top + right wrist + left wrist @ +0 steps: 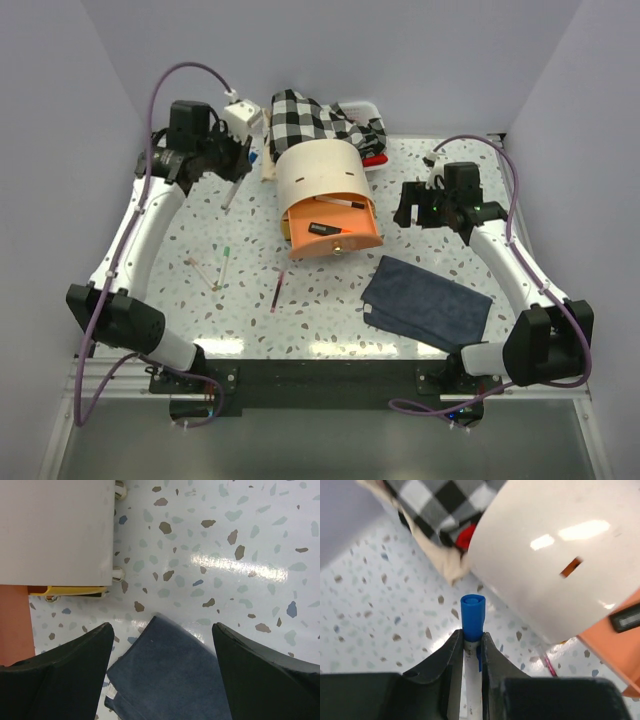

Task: Sort the stationery into containers
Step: Pick up the pen from the center of the board, then place the pen in the drawer.

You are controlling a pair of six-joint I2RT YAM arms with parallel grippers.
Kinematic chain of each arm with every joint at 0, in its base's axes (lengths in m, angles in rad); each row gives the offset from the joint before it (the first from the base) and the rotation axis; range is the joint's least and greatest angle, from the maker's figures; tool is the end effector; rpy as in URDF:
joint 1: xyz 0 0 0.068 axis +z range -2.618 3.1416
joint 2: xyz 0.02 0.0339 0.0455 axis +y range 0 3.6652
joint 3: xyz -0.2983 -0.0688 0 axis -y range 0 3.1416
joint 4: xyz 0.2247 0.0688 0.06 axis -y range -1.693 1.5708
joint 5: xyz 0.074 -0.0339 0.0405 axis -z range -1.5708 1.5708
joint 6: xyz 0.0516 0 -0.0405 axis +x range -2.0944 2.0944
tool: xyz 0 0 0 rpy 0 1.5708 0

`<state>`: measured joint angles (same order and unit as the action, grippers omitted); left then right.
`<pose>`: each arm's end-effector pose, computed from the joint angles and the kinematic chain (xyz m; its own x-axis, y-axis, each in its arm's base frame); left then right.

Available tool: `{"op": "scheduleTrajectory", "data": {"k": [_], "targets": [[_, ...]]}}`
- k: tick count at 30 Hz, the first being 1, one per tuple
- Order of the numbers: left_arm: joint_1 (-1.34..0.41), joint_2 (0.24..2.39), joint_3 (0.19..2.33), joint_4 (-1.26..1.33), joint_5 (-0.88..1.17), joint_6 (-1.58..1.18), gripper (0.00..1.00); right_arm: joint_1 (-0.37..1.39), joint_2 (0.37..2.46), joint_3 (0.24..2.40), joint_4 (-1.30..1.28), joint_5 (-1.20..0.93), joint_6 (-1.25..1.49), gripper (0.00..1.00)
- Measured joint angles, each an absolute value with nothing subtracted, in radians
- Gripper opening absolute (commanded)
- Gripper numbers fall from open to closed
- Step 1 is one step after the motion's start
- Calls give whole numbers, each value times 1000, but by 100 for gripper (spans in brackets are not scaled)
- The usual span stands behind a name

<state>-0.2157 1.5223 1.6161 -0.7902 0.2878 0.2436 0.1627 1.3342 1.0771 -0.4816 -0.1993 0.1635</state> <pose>0.3078 -0.0824 0.4130 -0.5073 0.3479 -0.7884 0.5567 0.8307 0.0083 0.2695 0.0546 0.3205 -0.7049 0.0460 -0.7078 -0.1910 0.9487 0.2519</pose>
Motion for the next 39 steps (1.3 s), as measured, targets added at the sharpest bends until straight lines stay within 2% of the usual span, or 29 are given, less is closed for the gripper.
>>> {"op": "scheduleTrajectory", "data": {"k": [4, 11, 17, 32, 35, 36, 39], "targets": [[-216, 1492, 1781, -794, 431, 313, 0, 163, 1334, 1077, -466, -201, 164, 84], [-307, 1517, 1879, -815, 625, 423, 0, 163, 1333, 1077, -452, -201, 163, 84], [-427, 1584, 1940, -836, 706, 456, 0, 163, 1306, 1047, -445, -201, 163, 84], [-572, 1670, 1947, -818, 774, 401, 1, 163, 1288, 1022, -441, -194, 163, 85], [-582, 1694, 1929, -812, 769, 386, 27, 163, 1288, 1020, -440, -192, 163, 85], [-582, 1705, 1923, -810, 764, 385, 40, 163, 1287, 1019, -440, -192, 163, 85], [-582, 1740, 1917, -809, 739, 379, 52, 163, 1285, 1014, -440, -191, 162, 85]]}}
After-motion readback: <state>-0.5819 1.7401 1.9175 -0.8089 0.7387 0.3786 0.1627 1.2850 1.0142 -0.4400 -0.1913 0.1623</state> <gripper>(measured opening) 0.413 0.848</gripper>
